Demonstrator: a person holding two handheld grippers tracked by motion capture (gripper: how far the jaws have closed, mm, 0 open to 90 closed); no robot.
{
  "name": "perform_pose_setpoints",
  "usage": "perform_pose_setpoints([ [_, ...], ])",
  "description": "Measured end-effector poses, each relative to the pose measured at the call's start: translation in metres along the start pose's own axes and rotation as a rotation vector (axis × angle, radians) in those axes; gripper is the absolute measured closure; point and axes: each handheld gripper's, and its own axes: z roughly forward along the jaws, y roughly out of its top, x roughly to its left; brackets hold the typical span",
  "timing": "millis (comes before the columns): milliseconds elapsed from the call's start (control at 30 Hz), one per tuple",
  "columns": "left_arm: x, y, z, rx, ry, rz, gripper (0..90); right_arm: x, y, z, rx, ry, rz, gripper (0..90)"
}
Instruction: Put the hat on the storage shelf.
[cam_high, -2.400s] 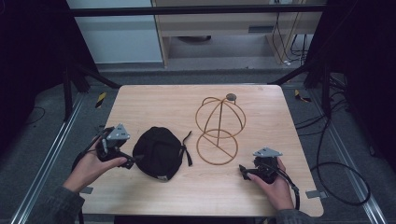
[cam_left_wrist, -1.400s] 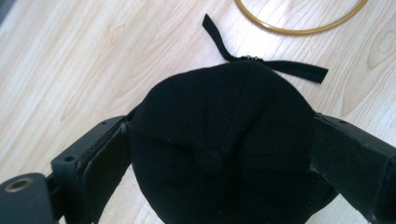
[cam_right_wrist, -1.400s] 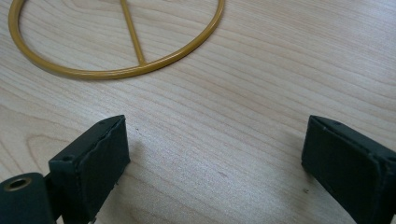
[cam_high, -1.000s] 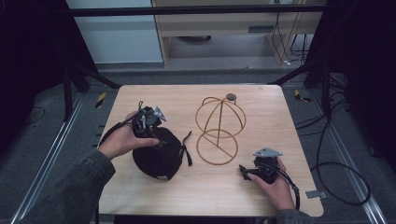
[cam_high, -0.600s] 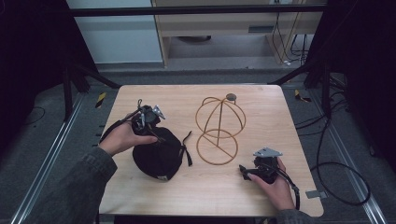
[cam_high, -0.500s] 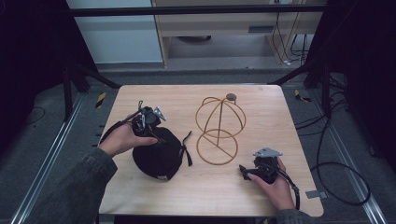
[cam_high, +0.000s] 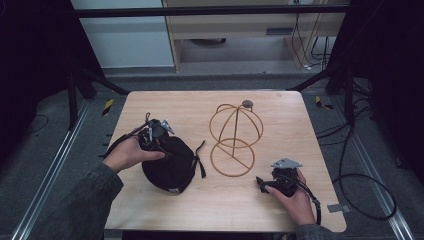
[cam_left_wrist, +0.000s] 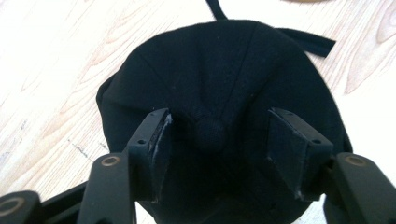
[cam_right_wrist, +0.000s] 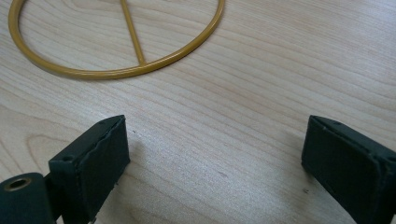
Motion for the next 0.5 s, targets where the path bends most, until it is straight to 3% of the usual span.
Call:
perform_pose_setpoints([
  [267,0.0025,-0.003,0.0032,0.007,-0.016,-0.027,44.4,0.0,0.0,0.0,0.0,0.0,-0.001,7.6],
  [500,0.003,-0.0045,0.0041,0.006,-0.028,-0.03,60.0,0.0,0.0,0.0,0.0,0.0,0.0,7.6],
])
